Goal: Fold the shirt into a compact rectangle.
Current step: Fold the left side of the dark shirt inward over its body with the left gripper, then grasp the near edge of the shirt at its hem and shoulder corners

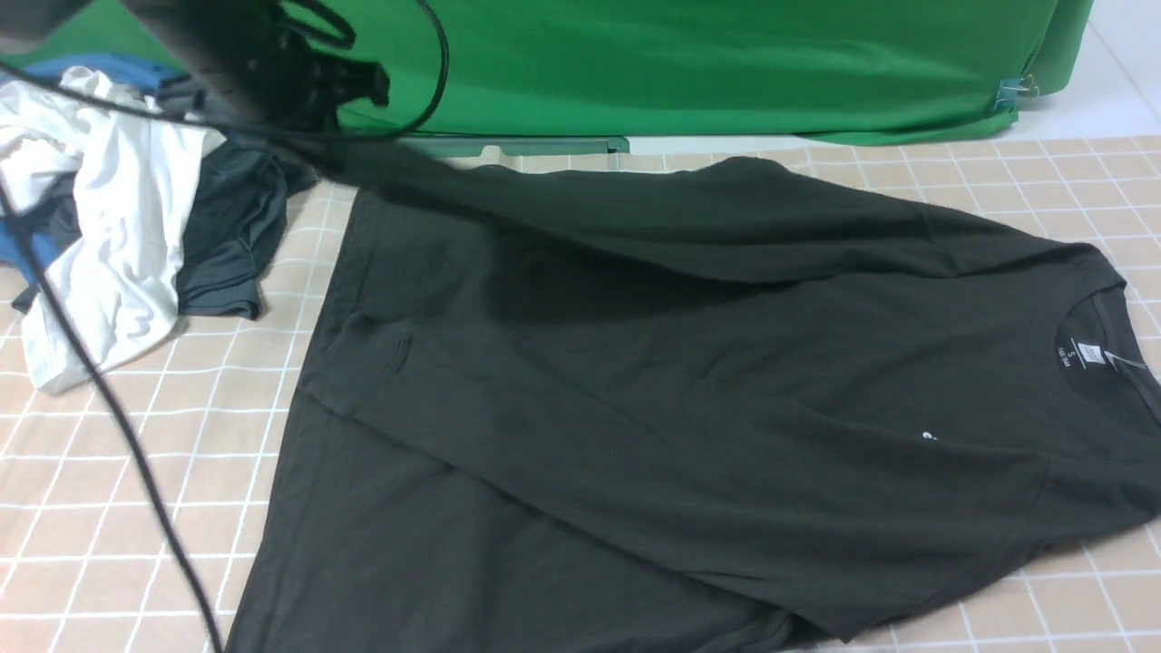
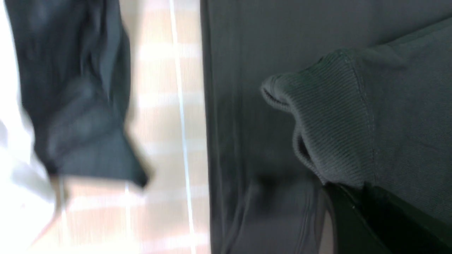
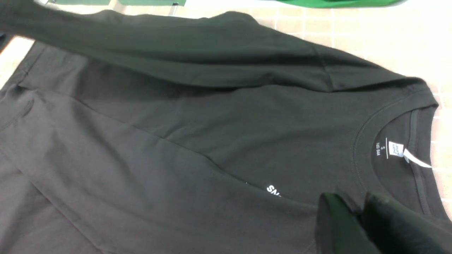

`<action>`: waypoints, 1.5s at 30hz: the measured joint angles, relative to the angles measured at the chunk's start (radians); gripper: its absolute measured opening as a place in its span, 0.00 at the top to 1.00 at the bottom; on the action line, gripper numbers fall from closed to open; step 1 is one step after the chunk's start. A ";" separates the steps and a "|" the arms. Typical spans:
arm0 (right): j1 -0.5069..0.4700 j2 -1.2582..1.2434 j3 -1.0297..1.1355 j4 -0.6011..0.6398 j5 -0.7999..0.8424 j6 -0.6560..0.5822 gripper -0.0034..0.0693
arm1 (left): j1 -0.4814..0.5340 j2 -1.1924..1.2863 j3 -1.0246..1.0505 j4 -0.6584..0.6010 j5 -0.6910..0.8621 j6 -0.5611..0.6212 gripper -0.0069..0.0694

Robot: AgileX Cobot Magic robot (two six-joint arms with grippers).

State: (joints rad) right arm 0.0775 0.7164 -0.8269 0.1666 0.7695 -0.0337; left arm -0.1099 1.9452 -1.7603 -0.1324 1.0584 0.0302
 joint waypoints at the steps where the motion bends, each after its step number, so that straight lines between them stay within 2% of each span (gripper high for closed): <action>1: 0.000 0.000 0.000 0.000 0.000 0.000 0.76 | 0.000 -0.012 0.027 0.000 -0.001 -0.003 0.86; 5: 0.000 0.000 0.000 0.000 0.000 -0.001 0.76 | 0.000 -0.090 0.217 0.000 -0.030 -0.030 0.86; 9: 0.000 0.000 0.000 0.000 -0.001 -0.001 0.76 | -0.001 -0.156 0.400 -0.010 -0.128 -0.062 0.86; 17: 0.000 0.000 0.000 0.000 -0.004 -0.001 0.76 | -0.001 -0.163 0.573 -0.042 -0.195 -0.073 0.85; 22: 0.000 0.000 0.000 0.000 -0.004 -0.001 0.76 | -0.001 -0.163 0.594 -0.037 -0.195 -0.073 0.71; 25: 0.000 0.000 0.000 0.000 -0.004 -0.001 0.76 | -0.001 -0.168 0.594 -0.034 -0.160 -0.056 0.56; 26: 0.000 0.000 0.000 0.000 -0.004 -0.001 0.76 | -0.001 -0.170 0.594 -0.030 -0.115 -0.046 0.48; 27: 0.000 0.000 0.000 0.000 -0.004 -0.001 0.76 | -0.001 -0.170 0.594 -0.023 -0.080 -0.043 0.44; 30: 0.000 0.000 0.000 0.000 -0.001 -0.001 0.76 | -0.001 -0.177 0.618 -0.001 0.039 -0.043 0.38; 34: 0.000 0.000 0.000 0.000 0.000 -0.001 0.76 | -0.010 -0.207 0.697 0.000 0.084 -0.043 0.38; 45: 0.000 0.000 0.000 0.000 -0.003 0.000 0.76 | -0.035 -0.379 1.034 -0.003 -0.123 -0.059 0.37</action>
State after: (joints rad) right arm 0.0775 0.7164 -0.8269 0.1666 0.7666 -0.0333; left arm -0.1445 1.5665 -0.7259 -0.1354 0.9356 -0.0287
